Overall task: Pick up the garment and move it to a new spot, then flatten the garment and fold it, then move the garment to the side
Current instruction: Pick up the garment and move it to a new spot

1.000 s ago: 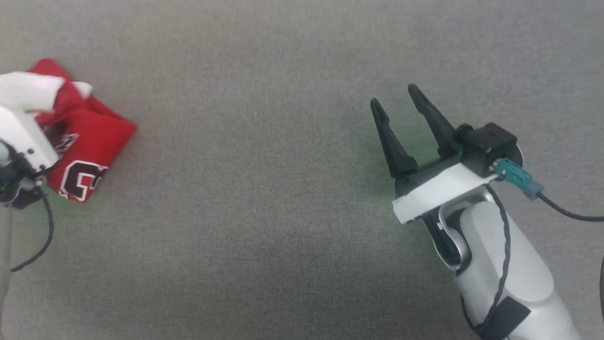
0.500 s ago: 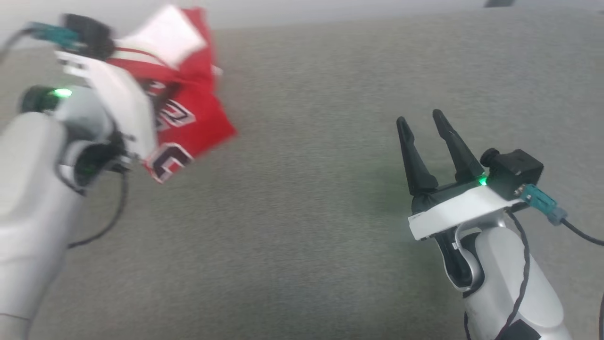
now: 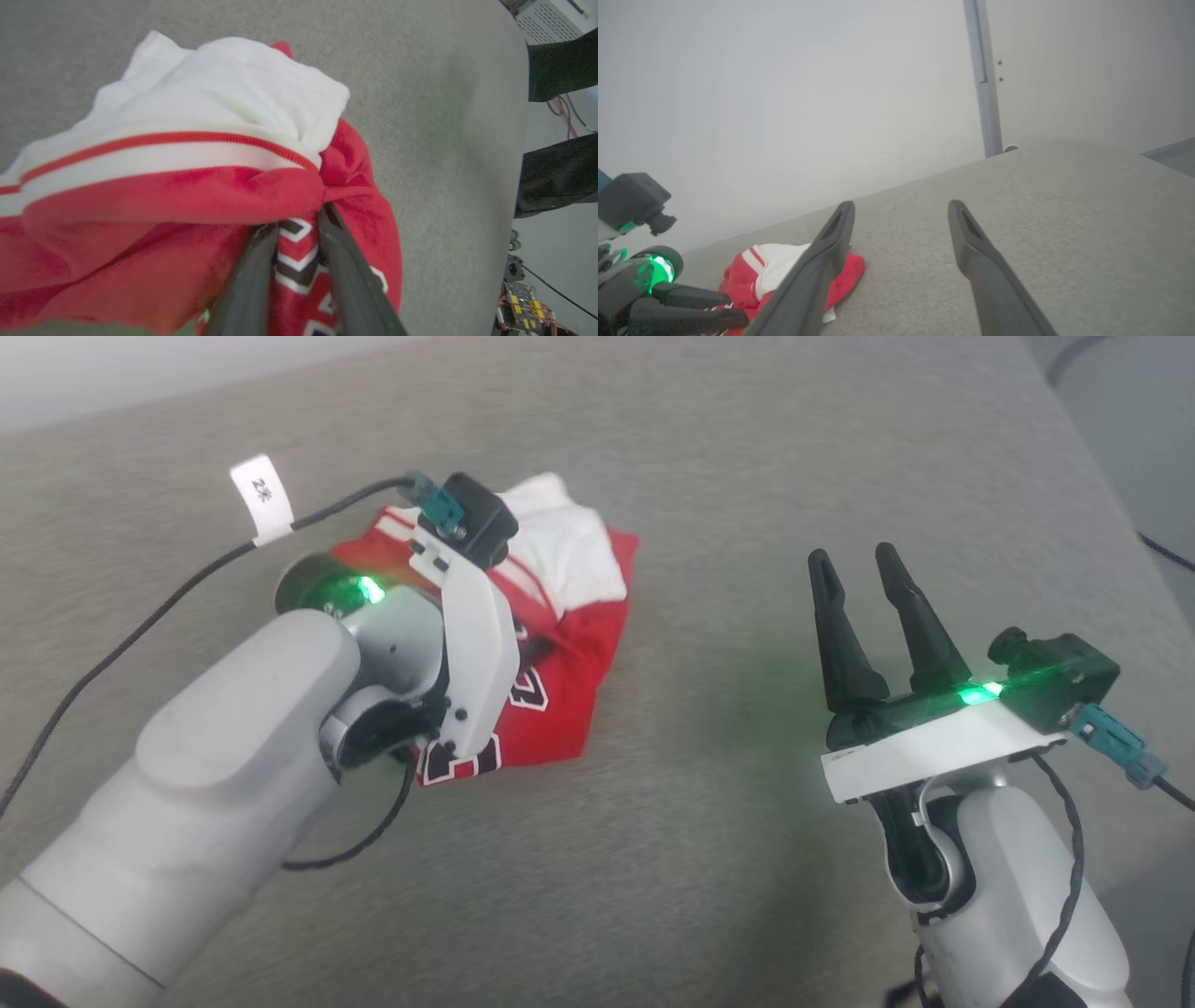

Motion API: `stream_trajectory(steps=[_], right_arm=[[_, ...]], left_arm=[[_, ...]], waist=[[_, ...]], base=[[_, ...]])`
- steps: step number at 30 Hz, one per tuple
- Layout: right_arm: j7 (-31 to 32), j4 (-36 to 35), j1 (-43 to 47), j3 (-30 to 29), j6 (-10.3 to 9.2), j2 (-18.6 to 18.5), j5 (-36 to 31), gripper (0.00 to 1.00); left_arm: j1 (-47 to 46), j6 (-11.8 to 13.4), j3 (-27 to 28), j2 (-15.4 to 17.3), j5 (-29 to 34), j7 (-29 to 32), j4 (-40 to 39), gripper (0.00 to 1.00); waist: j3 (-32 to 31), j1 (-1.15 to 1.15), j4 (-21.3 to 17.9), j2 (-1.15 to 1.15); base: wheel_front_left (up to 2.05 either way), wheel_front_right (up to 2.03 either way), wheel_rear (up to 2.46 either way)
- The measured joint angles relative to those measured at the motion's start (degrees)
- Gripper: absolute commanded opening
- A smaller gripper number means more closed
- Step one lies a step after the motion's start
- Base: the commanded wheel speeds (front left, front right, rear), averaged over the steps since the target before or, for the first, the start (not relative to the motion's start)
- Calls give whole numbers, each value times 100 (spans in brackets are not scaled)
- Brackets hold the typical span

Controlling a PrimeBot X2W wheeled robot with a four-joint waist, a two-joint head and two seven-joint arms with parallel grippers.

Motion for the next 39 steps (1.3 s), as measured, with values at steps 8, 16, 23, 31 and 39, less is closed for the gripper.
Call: stream_trajectory(steps=[8,16,23,31,39], right_arm=[[0,-77,114,-44,0,-3,203,100],[0,-153,124,-96,0,3,230,100],[0,-3,122,-85,1,9,-124,100],[1,268,136,-188,1,12,-631,100],[0,550,355,-364,1,-279,-749,100]], left_arm=[[-213,-19,-790,181,-310,3,606,0],[-604,-44,-1362,263,-605,-225,775,100],[-699,-41,-1599,216,-637,-1351,940,100],[-259,-14,-1444,304,-1148,-3027,765,100],[861,-10,-1290,360,-1623,-4343,1120,100]], waist=[[236,0,-716,0],[357,0,-738,0],[180,0,-306,0],[-261,0,428,0],[-714,0,1230,0]], base=[[0,0,0],[0,0,0],[0,0,0],[0,0,0],[0,0,0]])
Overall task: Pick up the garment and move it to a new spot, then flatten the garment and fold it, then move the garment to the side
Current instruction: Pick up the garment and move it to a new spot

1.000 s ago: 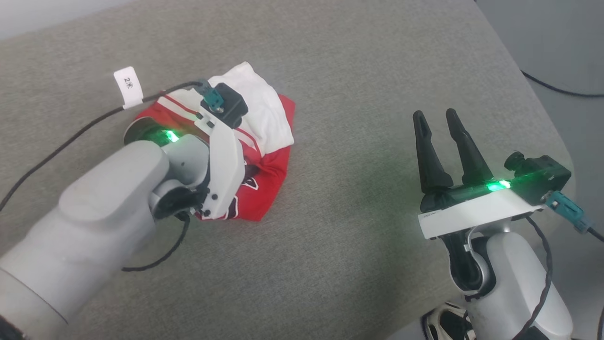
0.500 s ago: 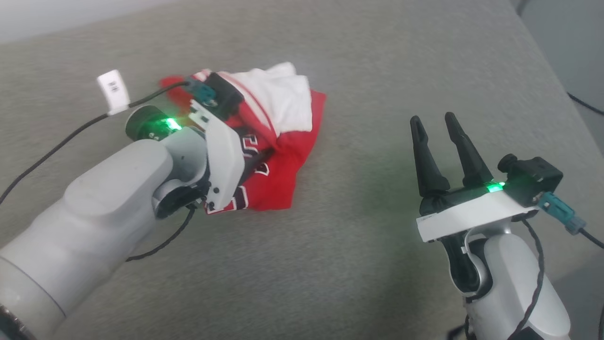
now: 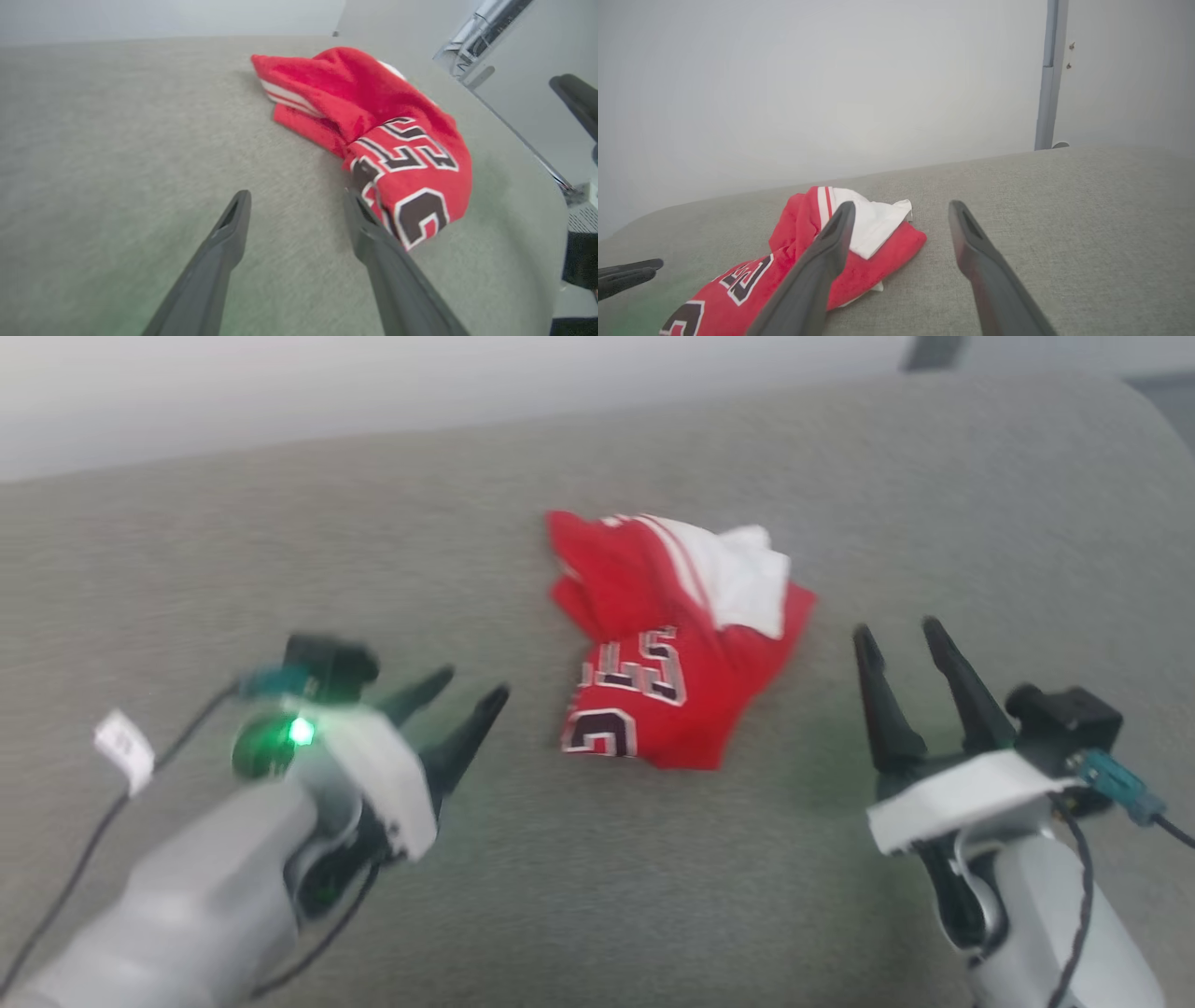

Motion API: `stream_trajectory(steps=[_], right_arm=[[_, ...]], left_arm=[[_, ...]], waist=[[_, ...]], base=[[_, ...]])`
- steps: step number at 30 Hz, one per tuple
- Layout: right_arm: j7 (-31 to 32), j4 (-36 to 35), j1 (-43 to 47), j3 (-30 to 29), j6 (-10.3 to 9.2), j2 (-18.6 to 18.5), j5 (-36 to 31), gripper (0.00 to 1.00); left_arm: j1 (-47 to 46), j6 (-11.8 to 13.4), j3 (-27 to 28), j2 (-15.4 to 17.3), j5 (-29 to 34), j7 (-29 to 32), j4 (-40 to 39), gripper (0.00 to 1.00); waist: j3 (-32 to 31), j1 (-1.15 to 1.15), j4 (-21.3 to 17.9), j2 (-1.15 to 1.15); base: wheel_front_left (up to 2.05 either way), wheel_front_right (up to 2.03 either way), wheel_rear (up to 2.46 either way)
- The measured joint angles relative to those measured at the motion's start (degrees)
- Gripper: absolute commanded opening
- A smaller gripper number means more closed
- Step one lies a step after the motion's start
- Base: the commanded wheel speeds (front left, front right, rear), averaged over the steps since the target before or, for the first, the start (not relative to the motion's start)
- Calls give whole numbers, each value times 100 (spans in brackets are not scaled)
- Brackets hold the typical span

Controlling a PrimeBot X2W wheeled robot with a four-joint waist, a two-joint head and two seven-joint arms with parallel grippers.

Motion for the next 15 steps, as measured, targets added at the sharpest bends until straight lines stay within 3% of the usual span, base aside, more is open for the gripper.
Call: stream_trajectory(steps=[8,10,15], right_arm=[[0,175,475,-286,-1,-424,-26,100],[0,175,591,-376,-1,-500,-25,100],[0,168,877,-587,0,-612,-26,100]], left_arm=[[1049,0,415,-7,-218,-428,457,100],[1318,0,886,-11,-153,-432,466,100],[2145,127,2416,-67,700,-446,229,100]], waist=[[-414,0,722,0],[-503,0,871,0],[-704,0,1136,0]], base=[[0,0,0],[0,0,0],[0,0,0]])
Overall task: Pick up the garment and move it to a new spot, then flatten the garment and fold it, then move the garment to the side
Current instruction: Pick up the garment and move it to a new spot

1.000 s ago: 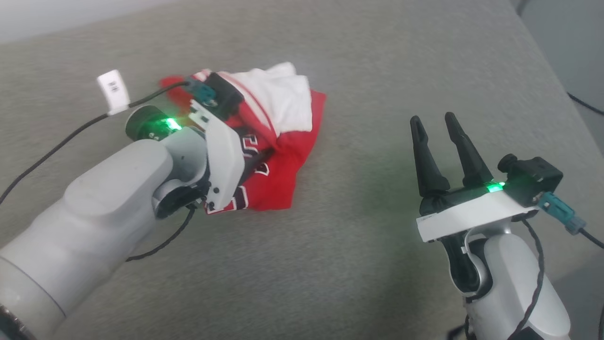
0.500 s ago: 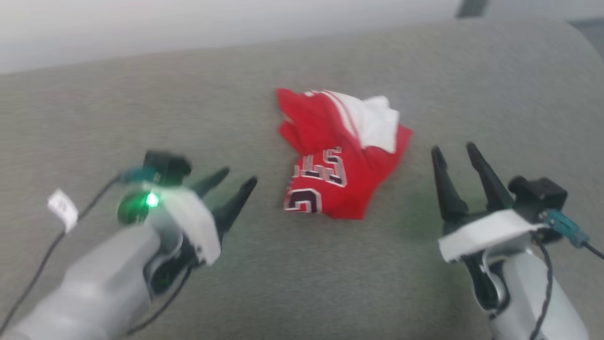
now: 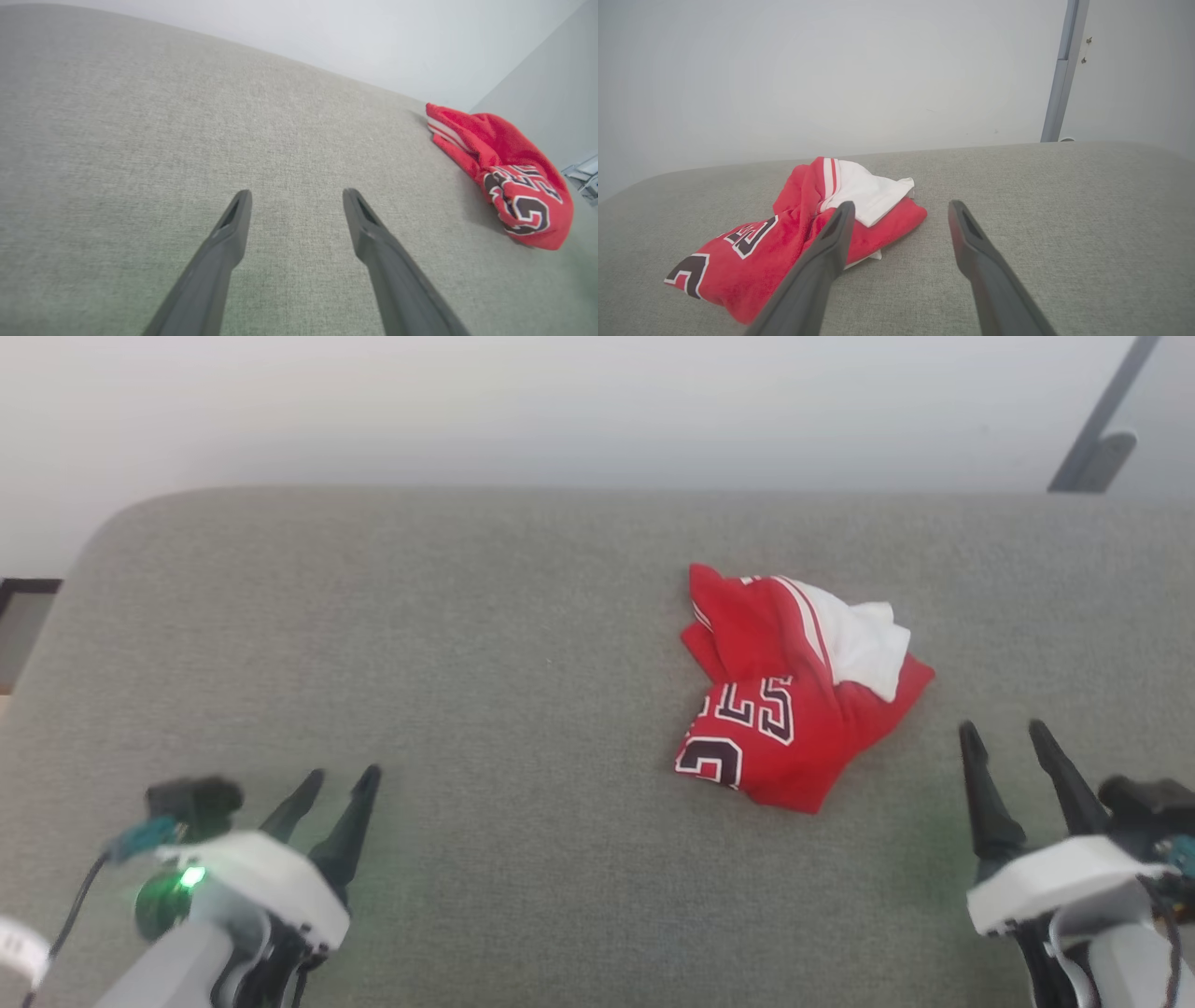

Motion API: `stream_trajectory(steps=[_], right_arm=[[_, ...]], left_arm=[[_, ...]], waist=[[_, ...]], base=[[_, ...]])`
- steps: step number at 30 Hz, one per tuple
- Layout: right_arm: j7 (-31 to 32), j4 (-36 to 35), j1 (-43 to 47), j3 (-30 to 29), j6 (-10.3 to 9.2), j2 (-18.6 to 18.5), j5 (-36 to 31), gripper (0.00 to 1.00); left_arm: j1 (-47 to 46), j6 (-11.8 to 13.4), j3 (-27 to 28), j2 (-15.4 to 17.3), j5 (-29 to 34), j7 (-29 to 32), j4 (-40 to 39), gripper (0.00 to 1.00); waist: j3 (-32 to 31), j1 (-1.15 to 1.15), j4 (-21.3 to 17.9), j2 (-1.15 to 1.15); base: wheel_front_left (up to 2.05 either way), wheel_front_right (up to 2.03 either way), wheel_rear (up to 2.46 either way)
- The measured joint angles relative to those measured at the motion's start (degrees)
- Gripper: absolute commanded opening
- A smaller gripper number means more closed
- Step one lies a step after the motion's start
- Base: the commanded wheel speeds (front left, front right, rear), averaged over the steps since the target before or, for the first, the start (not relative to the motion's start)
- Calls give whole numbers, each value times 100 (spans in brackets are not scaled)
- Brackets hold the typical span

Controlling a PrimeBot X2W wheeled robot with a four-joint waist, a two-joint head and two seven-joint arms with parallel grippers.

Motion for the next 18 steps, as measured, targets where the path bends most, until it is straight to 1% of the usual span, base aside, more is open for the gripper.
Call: stream_trajectory(steps=[2,5,8,12,16,18], right_arm=[[1,-1,107,-46,0,-52,0,100],[0,-12,209,-98,0,-116,1,100],[0,-54,238,-153,0,-148,1,100],[1,-136,240,-185,0,-154,0,100],[0,-257,217,-156,-1,-138,-19,100],[0,-291,198,-124,0,-125,-37,100]], left_arm=[[415,48,637,-81,437,0,-215,100],[959,105,1446,-200,1155,0,-646,100],[1493,148,2172,-386,1851,0,-1099,100],[1919,197,3070,-646,2896,0,-1817,100],[2242,105,3653,-993,3693,0,-2381,100],[2346,44,3806,-1123,3957,0,-2463,100]], waist=[[-90,0,54,0],[-207,0,98,0],[-289,0,97,0],[-343,0,43,0],[-385,0,-20,0],[-394,0,-55,0]], base=[[0,0,0],[0,0,0],[0,0,0],[0,0,0],[0,0,0],[0,0,0]])
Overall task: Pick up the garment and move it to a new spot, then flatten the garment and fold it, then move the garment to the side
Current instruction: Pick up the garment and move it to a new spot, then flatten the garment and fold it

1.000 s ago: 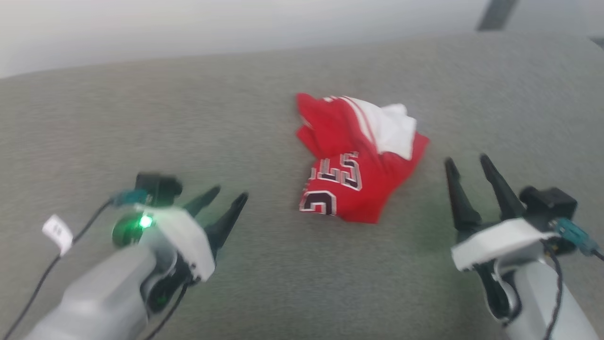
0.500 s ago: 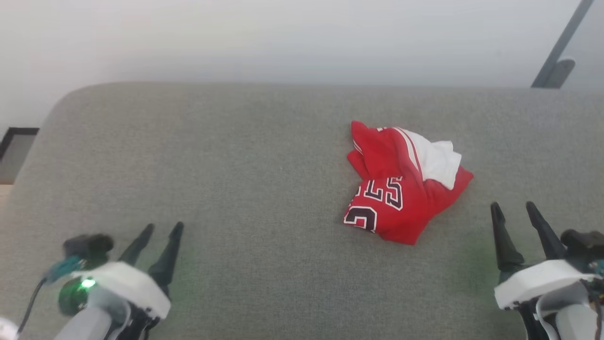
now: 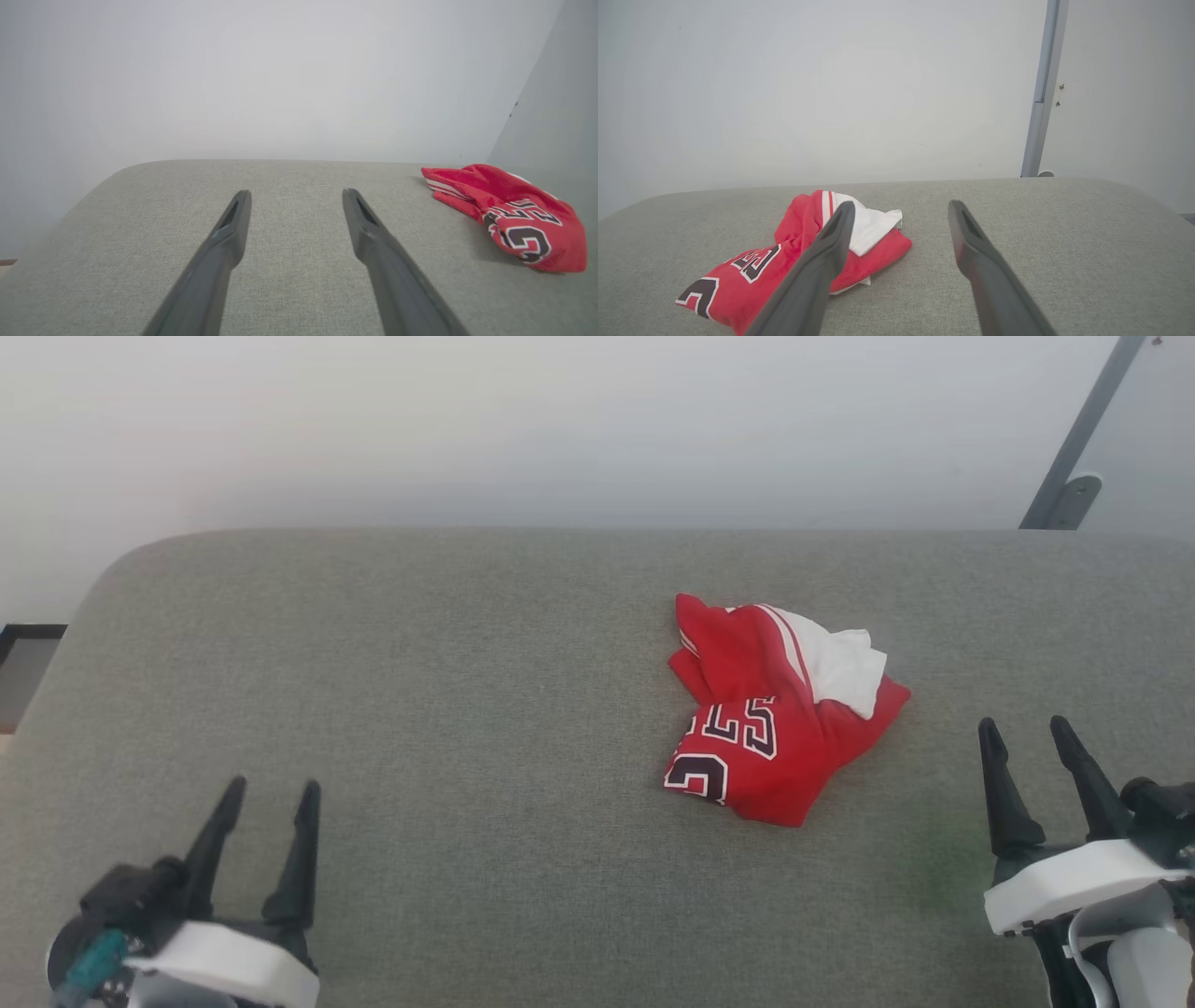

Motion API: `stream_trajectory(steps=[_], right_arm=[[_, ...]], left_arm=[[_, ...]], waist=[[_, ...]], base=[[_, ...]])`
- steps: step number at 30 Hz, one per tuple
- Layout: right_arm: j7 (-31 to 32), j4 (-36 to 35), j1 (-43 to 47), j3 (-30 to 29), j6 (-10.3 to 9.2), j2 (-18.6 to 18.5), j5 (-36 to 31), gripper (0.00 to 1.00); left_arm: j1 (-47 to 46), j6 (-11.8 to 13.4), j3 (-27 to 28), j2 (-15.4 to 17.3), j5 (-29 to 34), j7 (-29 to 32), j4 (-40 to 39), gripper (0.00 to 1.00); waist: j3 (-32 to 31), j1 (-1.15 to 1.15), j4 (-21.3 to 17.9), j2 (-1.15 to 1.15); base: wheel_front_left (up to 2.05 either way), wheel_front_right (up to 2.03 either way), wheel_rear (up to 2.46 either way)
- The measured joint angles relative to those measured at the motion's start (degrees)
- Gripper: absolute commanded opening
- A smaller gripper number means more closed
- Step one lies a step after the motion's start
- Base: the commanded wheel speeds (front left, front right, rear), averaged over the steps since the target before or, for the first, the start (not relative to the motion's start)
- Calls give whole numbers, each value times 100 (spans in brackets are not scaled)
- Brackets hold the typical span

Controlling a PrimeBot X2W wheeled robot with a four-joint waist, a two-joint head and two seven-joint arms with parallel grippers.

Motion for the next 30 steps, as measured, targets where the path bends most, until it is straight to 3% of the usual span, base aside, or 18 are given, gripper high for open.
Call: stream_trajectory(steps=[9,23,30], right_arm=[[0,-33,3,23,0,34,-12,100],[27,-9,1,25,-1,51,-2,100],[1262,300,-734,80,0,-213,-51,100]], left_arm=[[268,-130,409,-430,519,0,21,100],[291,-156,341,-520,611,0,-26,100],[215,-157,210,-628,506,0,-34,100]], waist=[[-23,0,-85,0],[13,0,-89,0],[280,0,-32,0]], base=[[0,0,0],[0,0,0],[0,0,0]])
